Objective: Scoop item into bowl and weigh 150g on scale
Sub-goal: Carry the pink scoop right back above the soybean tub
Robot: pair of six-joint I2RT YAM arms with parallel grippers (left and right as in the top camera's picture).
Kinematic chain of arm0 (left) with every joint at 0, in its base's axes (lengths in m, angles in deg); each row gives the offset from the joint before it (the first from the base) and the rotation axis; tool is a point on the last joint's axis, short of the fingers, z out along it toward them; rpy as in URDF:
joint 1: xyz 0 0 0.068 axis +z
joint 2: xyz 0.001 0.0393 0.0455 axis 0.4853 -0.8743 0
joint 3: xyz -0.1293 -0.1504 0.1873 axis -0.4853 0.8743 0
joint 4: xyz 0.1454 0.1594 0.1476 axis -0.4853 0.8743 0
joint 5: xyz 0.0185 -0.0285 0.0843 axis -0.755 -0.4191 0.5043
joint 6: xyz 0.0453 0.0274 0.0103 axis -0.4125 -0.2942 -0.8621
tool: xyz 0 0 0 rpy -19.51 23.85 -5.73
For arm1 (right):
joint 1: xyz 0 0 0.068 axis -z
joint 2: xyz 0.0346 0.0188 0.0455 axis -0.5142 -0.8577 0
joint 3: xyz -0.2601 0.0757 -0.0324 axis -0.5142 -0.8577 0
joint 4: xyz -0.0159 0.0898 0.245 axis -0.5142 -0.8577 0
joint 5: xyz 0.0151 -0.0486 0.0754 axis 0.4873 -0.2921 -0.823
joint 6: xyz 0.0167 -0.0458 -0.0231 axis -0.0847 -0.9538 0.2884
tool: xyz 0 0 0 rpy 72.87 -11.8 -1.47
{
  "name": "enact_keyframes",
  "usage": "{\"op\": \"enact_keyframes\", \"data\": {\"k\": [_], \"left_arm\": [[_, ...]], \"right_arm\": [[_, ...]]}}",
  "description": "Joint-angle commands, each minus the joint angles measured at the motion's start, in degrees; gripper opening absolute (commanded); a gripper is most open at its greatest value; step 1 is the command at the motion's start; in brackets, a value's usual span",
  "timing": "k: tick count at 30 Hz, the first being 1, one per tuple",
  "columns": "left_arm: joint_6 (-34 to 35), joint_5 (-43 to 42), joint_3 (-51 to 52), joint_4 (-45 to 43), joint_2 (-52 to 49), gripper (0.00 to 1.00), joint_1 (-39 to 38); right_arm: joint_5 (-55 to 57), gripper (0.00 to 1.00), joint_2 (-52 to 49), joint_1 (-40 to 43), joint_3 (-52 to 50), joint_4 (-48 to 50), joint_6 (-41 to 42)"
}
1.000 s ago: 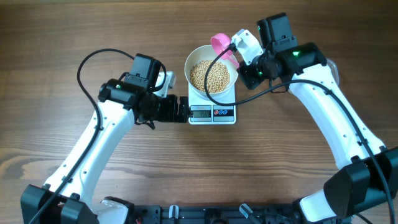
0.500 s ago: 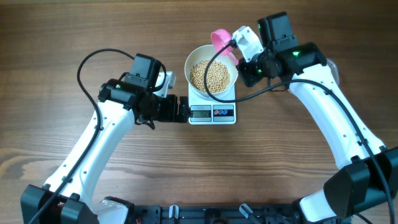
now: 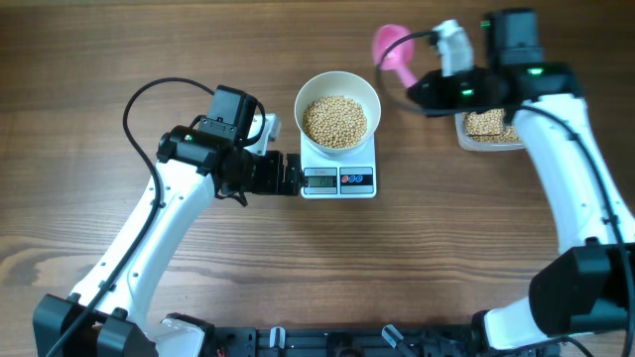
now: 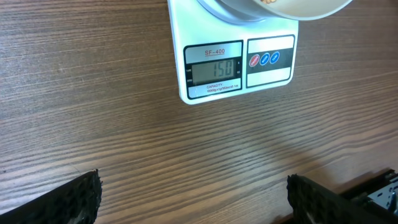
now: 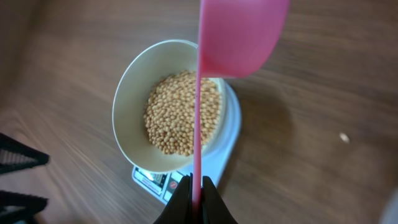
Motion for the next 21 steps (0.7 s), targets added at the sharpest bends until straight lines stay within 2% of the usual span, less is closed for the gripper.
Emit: {"op": "enact_keyframes", "data": {"k": [1,11,17,21], "left_arm": [[-1.1,-0.3,0.1,-0.2,-0.4,1.00,0.2],[-1.1,-0.3,0.1,-0.2,-0.4,1.00,0.2],[-1.1,-0.3,0.1,-0.2,-0.4,1.00,0.2],[-1.1,-0.3,0.1,-0.2,-0.4,1.00,0.2]], "right_arm": [[-7.6,0.04,-0.6,6.1,0.2,-3.2,2.0],[-4.2,0.04,0.0,19.7,0.2,-19.0,-4.3],[3.4,0.04,2.3,28.2,0.2,-21.7,-4.2],[8.5,0.04,2.3,28.5,0.1,-22.0,-3.9]]}}
